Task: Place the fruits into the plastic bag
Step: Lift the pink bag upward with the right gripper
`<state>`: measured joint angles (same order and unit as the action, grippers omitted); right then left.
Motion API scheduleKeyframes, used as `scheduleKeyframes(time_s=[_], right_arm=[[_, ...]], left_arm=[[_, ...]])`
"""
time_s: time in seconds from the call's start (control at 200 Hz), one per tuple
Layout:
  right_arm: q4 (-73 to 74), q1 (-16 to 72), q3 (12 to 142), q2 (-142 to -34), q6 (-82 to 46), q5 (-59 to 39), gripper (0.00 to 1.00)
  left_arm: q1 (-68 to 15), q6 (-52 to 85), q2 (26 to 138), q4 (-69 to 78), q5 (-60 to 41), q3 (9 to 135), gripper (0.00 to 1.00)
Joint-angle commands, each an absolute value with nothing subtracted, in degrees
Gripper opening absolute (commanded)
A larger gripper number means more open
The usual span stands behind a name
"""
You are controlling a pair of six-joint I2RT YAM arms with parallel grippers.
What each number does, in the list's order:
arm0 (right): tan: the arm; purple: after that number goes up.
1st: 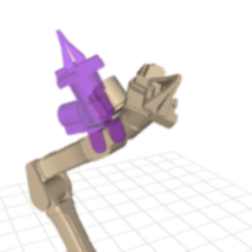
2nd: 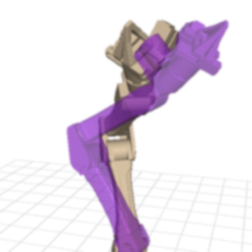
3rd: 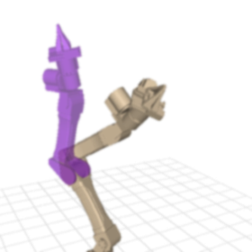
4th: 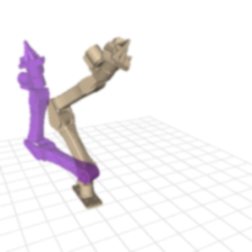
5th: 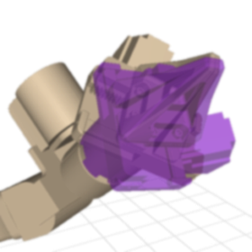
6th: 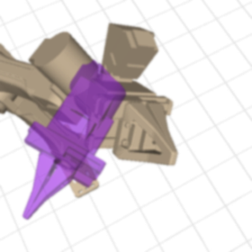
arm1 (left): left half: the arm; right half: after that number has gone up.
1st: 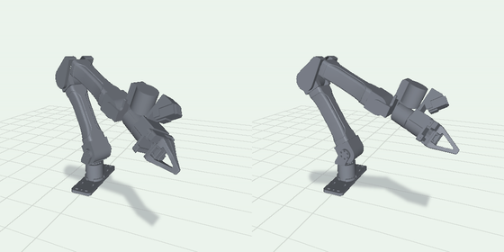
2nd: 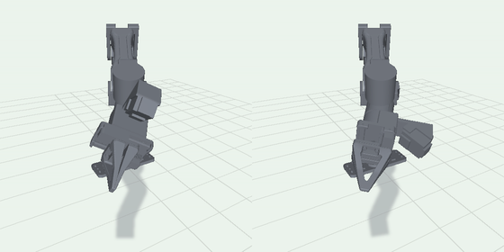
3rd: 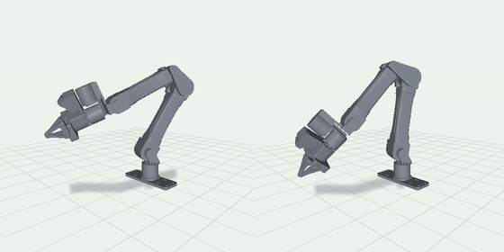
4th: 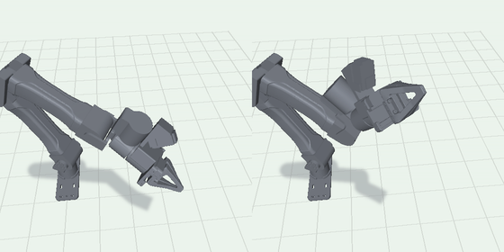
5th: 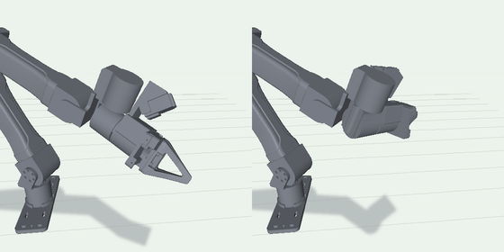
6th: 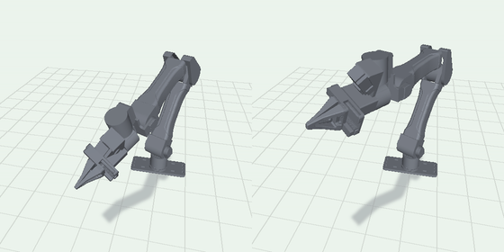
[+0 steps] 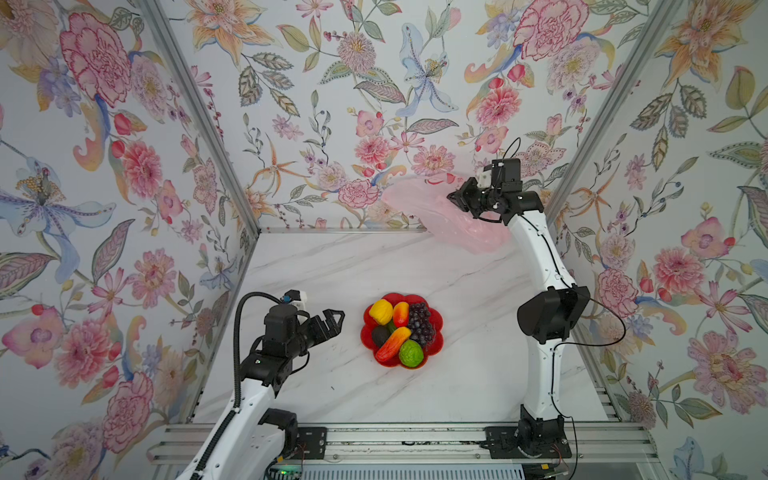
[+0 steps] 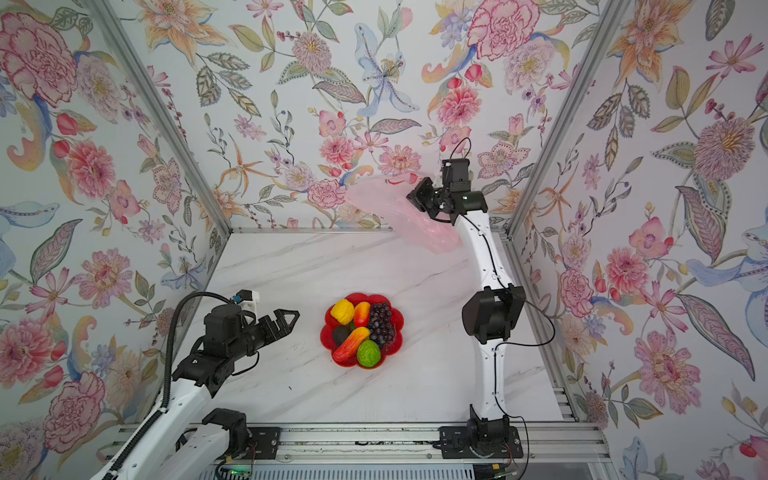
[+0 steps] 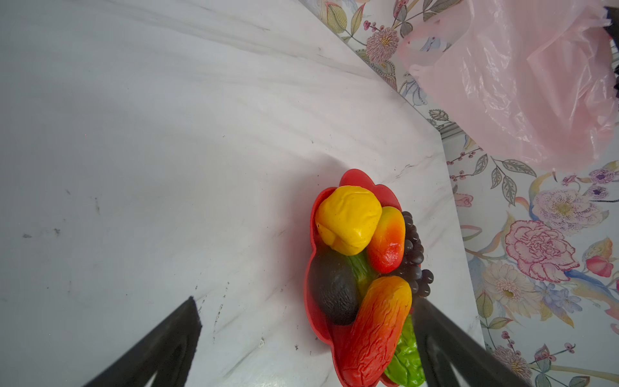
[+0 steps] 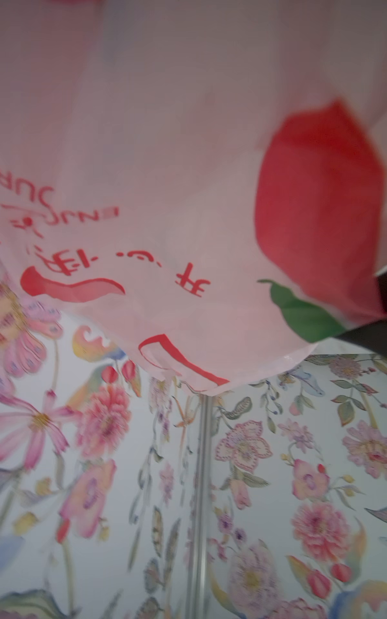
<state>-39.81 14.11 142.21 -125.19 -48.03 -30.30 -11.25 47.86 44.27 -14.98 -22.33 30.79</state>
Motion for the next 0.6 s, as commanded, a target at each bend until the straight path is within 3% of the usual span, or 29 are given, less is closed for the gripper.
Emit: scheduleKeyframes(time_s=[0.0,0.285,0.47,0.596], right_arm=[[-38.56,15.9,142.61,-120.6,-41.44,-37.75,0.0],[-32.66,16.13,135.09,-111.88,-39.08,-43.28,0.0],[-17.05,14.93,127.3,-106.76,-48.87,-52.64,0.0],[-12.78,14.94,128.99,-105.96,-53.99,-56.7,0.0]], left_arm=[[-10.56,45.3,44.79,-13.71,-23.88,35.68,0.99],[-7.69,41.4,44.31,-15.24,-24.64,45.18,0.99],[-5.67,39.29,45.22,-15.7,-24.17,50.43,0.99],[-2.59,44.33,47.36,-9.39,-29.41,50.37,0.99]])
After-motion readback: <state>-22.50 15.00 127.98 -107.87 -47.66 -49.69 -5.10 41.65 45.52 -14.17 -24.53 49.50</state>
